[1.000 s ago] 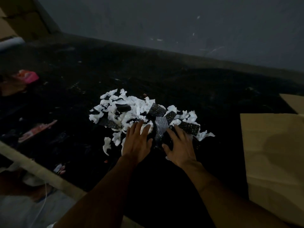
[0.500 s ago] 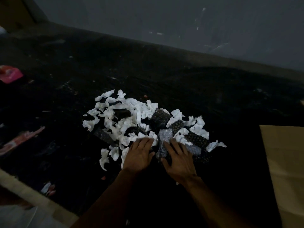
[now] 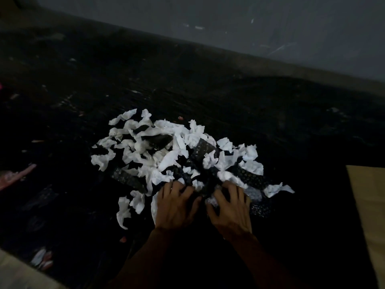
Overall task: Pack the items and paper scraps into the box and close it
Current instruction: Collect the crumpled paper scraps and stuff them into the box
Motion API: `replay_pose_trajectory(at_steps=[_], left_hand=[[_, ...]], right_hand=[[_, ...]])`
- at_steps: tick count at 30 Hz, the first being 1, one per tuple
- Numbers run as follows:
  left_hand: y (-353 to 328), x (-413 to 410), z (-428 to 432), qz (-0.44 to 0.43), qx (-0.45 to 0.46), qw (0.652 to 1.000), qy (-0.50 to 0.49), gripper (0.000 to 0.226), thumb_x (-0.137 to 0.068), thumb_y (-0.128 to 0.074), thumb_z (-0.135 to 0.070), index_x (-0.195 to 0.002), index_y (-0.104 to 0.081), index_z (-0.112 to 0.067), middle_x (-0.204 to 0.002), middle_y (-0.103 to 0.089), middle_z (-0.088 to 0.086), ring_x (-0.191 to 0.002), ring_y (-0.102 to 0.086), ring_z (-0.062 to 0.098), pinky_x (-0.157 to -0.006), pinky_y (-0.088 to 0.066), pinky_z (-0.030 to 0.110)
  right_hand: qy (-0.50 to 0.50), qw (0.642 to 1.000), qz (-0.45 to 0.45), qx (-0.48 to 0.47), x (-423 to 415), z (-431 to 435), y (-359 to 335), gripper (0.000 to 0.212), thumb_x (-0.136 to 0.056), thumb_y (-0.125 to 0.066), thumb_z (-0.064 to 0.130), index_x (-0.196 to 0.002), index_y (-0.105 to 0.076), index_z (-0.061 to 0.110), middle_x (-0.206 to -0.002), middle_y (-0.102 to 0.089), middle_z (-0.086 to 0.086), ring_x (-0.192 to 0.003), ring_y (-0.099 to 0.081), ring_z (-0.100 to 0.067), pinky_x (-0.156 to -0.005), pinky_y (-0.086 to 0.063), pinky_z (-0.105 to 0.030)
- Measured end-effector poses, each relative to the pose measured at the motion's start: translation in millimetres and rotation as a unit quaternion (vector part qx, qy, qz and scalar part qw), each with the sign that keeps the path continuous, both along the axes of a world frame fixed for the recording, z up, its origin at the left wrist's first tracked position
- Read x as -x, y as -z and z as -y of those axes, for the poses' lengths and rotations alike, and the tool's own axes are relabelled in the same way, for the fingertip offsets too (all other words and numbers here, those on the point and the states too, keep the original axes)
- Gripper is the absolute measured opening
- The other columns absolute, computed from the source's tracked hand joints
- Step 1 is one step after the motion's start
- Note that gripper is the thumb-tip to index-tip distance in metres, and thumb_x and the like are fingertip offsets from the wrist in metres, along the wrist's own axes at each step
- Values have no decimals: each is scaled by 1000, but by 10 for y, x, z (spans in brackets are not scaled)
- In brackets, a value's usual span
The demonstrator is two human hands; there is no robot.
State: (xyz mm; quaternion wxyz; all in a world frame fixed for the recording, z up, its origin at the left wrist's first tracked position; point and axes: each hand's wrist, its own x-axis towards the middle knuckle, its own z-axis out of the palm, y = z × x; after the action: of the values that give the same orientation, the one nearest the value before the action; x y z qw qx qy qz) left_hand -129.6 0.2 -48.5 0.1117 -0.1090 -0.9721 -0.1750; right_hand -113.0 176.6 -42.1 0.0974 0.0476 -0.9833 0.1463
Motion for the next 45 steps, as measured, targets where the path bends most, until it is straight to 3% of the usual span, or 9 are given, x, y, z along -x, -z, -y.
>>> replay_pose_trajectory(at_steps=[4,11,17,22,26,30,36,40,45], left_hand=[[67,27,40,9,-21,999,-32,37,-67,-69,-44,-93,-52,-23,-109,-52,13,-86,-46,29,-65,-40,34],[88,-9,21,5,20,1000,9,47,-82,-45,-43,-126,-48,-26,-124,-60,6,-107,-55,31,-82,-48,45],[118,-60,2,-11,-45,995,91,50,-88,-40,-31,-136,-41,-15,-145,-43,13,-146,-11,17,-114,-14,43],[-349,44,-43,-24,-91,993,74,59,-86,-35,-14,-144,-33,-20,-149,-39,11,-136,-36,26,-111,-32,50],[-921,169,-100,-56,-157,986,3,41,-83,-40,-10,-115,-65,-15,-112,-63,6,-97,-61,23,-83,-50,29],[-1480,236,-182,-62,-125,989,-44,10,-84,-50,-15,-74,-52,-16,-79,-55,1,-70,-55,19,-57,-34,22],[-2022,124,-248,-145,-140,979,-6,31,-90,-62,-27,-69,-39,-24,-61,-43,-7,-53,-38,5,-50,-25,19],[-2247,85,-195,-63,-142,988,-4,14,-90,-57,-27,-96,-44,-23,-67,-55,-3,-59,-54,15,-56,-38,29],[-2476,18,-219,-79,-99,989,72,42,-93,-52,-14,-132,-50,-29,-98,-65,2,-82,-62,11,-69,-40,14]], right_hand=[[-13,999,-18,26,28,-15,36,34,-72,-51,39,-99,-52,19,-109,-59,-5,-101,-51,-29,-79,-44,-44],[-18,999,-32,9,14,-21,50,34,-73,-48,37,-104,-58,28,-102,-60,4,-97,-46,-22,-73,-42,-41],[-29,998,-30,54,38,-85,39,30,-77,-46,30,-100,-65,22,-100,-65,1,-94,-50,-24,-75,-45,-37],[20,986,-34,165,154,-172,-299,20,-88,-64,20,-108,-69,19,-109,-66,-3,-101,-57,-27,-92,-46,-33],[49,958,-82,270,332,-242,-821,16,-88,-67,26,-98,-73,15,-99,-70,-2,-94,-62,-20,-85,-48,-27],[67,920,-71,379,392,-301,-1295,15,-87,-69,32,-91,-74,19,-87,-68,10,-83,-62,-5,-77,-47,-17],[56,880,-75,466,381,-427,-1755,16,-80,-76,32,-87,-75,18,-80,-71,10,-74,-63,6,-66,-46,-7],[62,870,-99,479,315,-548,-1981,25,-75,-80,32,-93,-75,15,-86,-72,4,-80,-66,-2,-74,-49,-15],[67,861,-142,484,104,-696,-2349,29,-73,-82,31,-96,-75,16,-89,-73,2,-83,-68,-7,-79,-53,-23]])
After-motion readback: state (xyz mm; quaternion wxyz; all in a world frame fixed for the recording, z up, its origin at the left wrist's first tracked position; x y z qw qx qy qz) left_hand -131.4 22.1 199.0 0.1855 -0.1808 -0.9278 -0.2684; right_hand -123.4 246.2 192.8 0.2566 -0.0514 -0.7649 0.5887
